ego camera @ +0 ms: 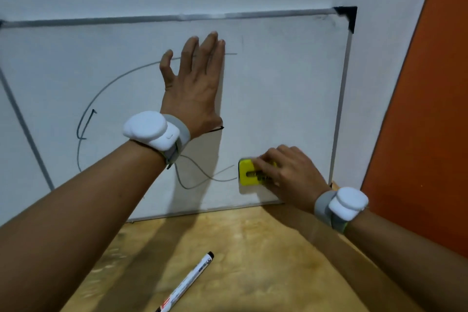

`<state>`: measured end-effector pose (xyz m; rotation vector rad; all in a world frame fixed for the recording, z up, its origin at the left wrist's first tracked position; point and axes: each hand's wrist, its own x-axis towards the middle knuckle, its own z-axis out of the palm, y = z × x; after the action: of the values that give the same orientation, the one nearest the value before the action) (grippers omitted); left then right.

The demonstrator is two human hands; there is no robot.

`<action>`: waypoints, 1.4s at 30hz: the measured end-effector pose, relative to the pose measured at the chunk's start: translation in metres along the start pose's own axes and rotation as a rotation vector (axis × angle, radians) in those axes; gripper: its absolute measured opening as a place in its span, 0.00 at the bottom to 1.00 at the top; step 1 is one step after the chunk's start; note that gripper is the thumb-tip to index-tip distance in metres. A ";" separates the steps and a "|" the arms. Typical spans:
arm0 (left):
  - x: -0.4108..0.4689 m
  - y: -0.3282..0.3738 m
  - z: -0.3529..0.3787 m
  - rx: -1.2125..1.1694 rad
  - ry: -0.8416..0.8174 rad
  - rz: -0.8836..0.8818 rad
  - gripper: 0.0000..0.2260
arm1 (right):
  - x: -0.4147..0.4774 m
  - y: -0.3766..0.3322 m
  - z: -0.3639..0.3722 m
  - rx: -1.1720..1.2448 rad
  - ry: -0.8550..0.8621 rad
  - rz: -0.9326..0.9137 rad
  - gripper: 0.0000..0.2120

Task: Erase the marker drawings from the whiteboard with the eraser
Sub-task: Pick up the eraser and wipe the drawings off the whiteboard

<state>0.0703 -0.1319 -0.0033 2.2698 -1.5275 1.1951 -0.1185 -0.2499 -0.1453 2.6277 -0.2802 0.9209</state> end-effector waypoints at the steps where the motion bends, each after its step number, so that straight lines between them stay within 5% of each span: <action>1: -0.003 -0.005 -0.002 -0.012 0.005 -0.015 0.63 | 0.014 0.004 -0.015 0.031 0.063 0.066 0.25; 7: -0.024 -0.041 -0.002 -0.077 0.037 -0.166 0.60 | 0.130 0.033 -0.099 0.117 0.419 0.270 0.27; 14: -0.028 -0.066 0.004 -0.039 0.011 -0.175 0.57 | 0.171 0.010 -0.080 0.115 0.377 0.194 0.28; 24: -0.026 -0.070 0.020 -0.060 0.066 -0.159 0.58 | 0.038 -0.037 0.048 0.095 0.082 -0.163 0.23; 29: -0.028 -0.069 0.014 -0.053 0.041 -0.160 0.59 | 0.021 -0.043 0.053 0.057 -0.046 -0.229 0.23; 37: -0.057 -0.096 0.006 -0.115 0.076 -0.264 0.58 | 0.146 -0.007 -0.057 0.135 0.404 0.125 0.27; 42: -0.071 -0.119 0.014 -0.113 0.000 -0.322 0.56 | 0.209 -0.013 -0.081 0.118 0.399 0.097 0.27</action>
<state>0.1658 -0.0332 -0.0263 2.3252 -1.1381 0.9927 0.0006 -0.2218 0.0429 2.4742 -0.2577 1.5054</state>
